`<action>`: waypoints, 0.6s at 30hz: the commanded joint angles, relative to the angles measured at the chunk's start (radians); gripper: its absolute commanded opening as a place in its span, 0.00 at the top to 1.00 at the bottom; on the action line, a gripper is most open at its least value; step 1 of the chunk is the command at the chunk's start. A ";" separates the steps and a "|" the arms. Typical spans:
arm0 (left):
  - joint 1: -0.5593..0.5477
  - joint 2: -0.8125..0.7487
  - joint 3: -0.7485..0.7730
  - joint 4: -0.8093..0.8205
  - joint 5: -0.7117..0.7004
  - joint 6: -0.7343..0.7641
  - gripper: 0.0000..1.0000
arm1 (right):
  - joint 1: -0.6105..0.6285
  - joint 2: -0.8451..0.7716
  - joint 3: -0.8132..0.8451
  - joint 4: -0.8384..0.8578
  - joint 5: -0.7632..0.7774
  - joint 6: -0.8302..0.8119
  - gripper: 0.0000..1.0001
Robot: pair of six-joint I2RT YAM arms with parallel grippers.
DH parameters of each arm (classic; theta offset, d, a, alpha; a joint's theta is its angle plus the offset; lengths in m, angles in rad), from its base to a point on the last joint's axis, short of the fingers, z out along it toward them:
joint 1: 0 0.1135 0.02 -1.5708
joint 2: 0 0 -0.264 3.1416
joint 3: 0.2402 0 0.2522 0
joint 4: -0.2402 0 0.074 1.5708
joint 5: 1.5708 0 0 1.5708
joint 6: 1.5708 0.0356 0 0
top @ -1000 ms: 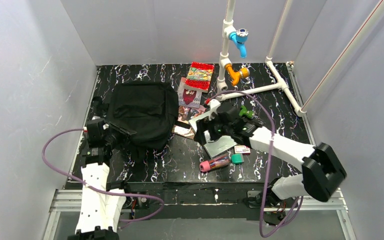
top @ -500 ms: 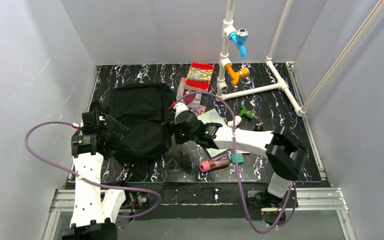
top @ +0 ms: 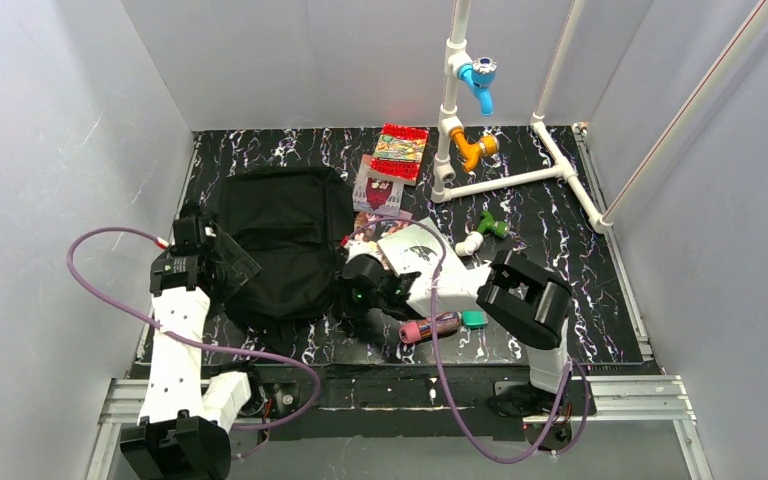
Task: Pack the student bag
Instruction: Adjust the student bag at the center of the board.
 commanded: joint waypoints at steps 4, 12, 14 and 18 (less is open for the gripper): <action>0.003 -0.003 -0.130 -0.014 -0.027 -0.184 0.06 | -0.125 -0.074 -0.131 -0.012 0.014 -0.319 0.97; 0.002 0.083 -0.356 0.235 0.312 -0.317 0.89 | -0.129 -0.237 -0.106 -0.076 -0.046 -0.210 0.37; 0.002 0.073 -0.385 0.273 0.384 -0.327 1.00 | -0.129 -0.266 -0.120 -0.040 -0.064 -0.128 0.22; -0.002 -0.069 -0.443 0.384 0.536 -0.369 1.00 | -0.134 -0.257 -0.149 0.102 -0.147 0.090 0.05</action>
